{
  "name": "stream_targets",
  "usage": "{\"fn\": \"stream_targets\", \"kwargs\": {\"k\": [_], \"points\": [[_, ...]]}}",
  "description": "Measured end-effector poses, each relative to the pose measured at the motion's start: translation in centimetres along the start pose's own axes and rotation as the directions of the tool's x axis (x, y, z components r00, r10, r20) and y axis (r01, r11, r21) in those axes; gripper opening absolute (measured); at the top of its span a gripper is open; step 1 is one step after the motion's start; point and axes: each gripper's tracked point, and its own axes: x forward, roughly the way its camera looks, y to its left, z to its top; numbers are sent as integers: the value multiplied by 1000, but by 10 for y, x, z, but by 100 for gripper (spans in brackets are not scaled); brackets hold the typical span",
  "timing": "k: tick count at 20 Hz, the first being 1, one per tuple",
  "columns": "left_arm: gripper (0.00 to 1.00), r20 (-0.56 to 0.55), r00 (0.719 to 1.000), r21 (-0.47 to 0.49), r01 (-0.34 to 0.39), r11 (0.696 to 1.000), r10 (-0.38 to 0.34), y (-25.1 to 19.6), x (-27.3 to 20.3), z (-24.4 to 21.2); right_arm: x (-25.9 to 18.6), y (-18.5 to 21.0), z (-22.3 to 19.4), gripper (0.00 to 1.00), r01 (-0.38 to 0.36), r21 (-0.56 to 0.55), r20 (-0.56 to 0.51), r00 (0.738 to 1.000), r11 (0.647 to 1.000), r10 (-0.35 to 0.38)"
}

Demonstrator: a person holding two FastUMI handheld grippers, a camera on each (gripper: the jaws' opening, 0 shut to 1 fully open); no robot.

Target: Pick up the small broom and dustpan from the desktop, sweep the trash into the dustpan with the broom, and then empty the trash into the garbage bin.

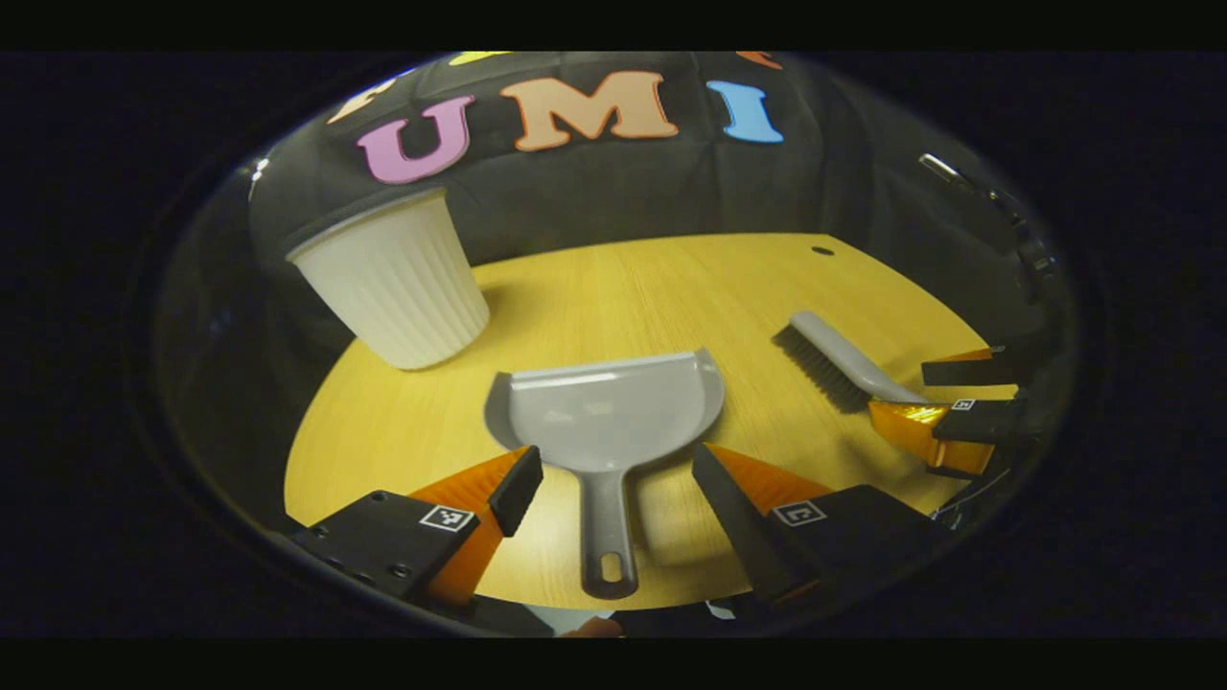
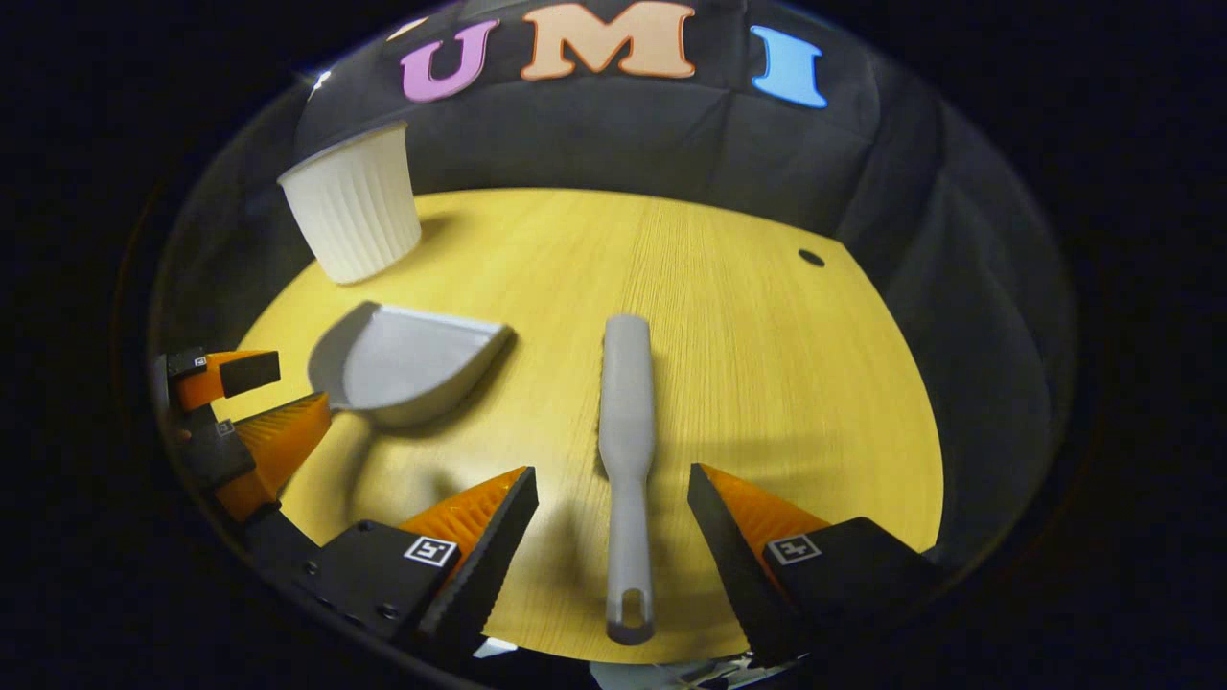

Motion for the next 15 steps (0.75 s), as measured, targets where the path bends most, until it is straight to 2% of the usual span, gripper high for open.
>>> {"fn": "stream_targets", "kwargs": {"k": [1, 2, 3, 4, 5, 6, 7, 11, 12, 15], "points": [[96, 118, 993, -25, -23, 999, 26, 7, -18, 37, -18, 1, 28, 100, -27, 26, 109, 994, 999, 24], [96, 232, 972, -58, -27, 998, 40, 11, -37, 74, -39, 2, 58, 100, -64, 52, 234, 971, 997, 50], [95, 328, 943, -86, -24, 996, 52, 13, -59, 108, -63, 2, 86, 100, -99, 71, 348, 935, 993, 68], [94, 422, 905, -105, -16, 994, 59, 13, -79, 142, -91, -2, 109, 100, -124, 82, 454, 888, 989, 73], [100, 475, 877, -120, -18, 993, 74, 14, -96, 165, -113, -8, 124, 100, -131, 82, 531, 845, 988, 68], [93, 507, 858, -125, -24, 992, 85, 14, -110, 181, -129, -16, 135, 99, -124, 71, 580, 813, 990, 60], [93, 529, 843, -131, -27, 991, 93, 12, -117, 191, -140, -19, 134, 99, -119, 62, 610, 791, 991, 57], [93, 592, 800, -181, 14, 983, 98, 3, -148, 214, -151, -20, 137, 100, -112, 59, 660, 750, 992, 46], [93, 604, 792, -177, 23, 984, 91, 2, -151, 217, -150, -19, 135, 100, -113, 73, 666, 745, 991, 36], [93, 633, 773, -109, 24, 994, 51, -10, -155, 230, -147, -20, 136, 99, -110, 109, 659, 752, 988, 11]]}}
